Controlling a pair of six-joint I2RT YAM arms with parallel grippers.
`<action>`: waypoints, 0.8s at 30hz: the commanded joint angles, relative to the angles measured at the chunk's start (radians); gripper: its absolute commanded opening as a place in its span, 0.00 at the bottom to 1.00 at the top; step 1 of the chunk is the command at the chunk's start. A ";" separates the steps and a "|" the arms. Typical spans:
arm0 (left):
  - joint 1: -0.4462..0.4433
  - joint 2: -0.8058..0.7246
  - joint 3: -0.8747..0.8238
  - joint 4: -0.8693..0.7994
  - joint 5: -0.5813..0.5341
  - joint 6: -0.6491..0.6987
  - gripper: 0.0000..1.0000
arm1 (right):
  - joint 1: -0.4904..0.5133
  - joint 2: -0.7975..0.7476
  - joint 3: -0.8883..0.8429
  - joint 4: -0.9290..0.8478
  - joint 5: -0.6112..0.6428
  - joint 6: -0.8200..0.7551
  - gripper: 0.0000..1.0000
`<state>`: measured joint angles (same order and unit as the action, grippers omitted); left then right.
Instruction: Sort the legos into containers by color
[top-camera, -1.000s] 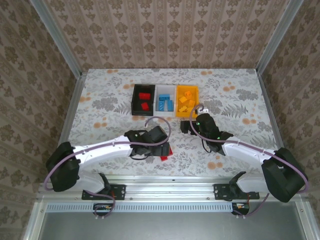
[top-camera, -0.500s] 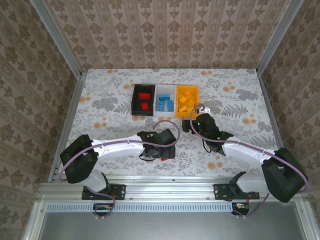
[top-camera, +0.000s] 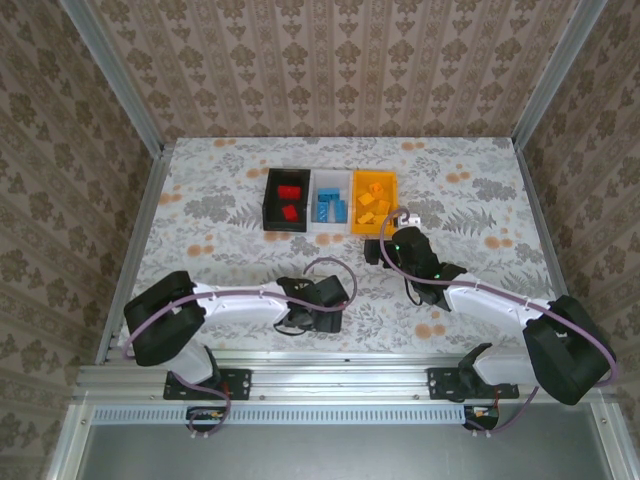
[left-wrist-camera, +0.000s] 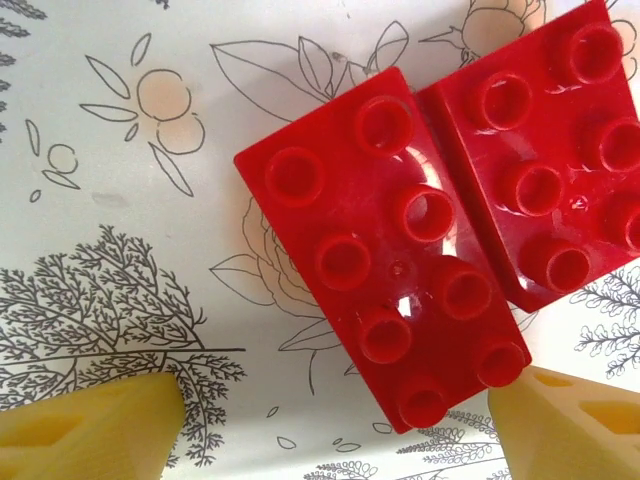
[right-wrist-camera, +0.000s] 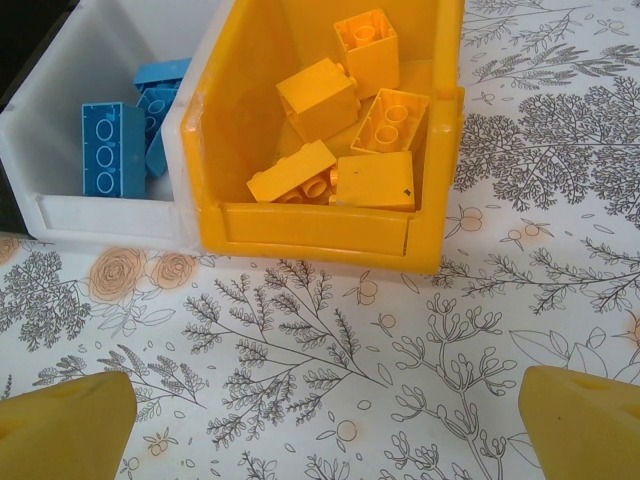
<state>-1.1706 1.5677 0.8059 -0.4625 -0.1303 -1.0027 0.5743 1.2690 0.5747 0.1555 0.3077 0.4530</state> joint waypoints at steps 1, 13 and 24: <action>0.025 0.013 -0.067 0.012 -0.024 -0.028 0.82 | 0.006 0.005 -0.003 0.005 0.008 0.016 1.00; 0.154 -0.126 -0.203 0.009 -0.056 0.001 0.79 | 0.006 0.009 0.001 0.008 -0.009 0.016 1.00; 0.266 -0.207 -0.140 -0.079 -0.080 0.111 0.83 | 0.006 0.016 0.001 0.011 -0.025 0.018 1.00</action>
<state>-0.9218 1.3907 0.6567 -0.4492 -0.1501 -0.9520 0.5743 1.2762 0.5747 0.1551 0.2996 0.4530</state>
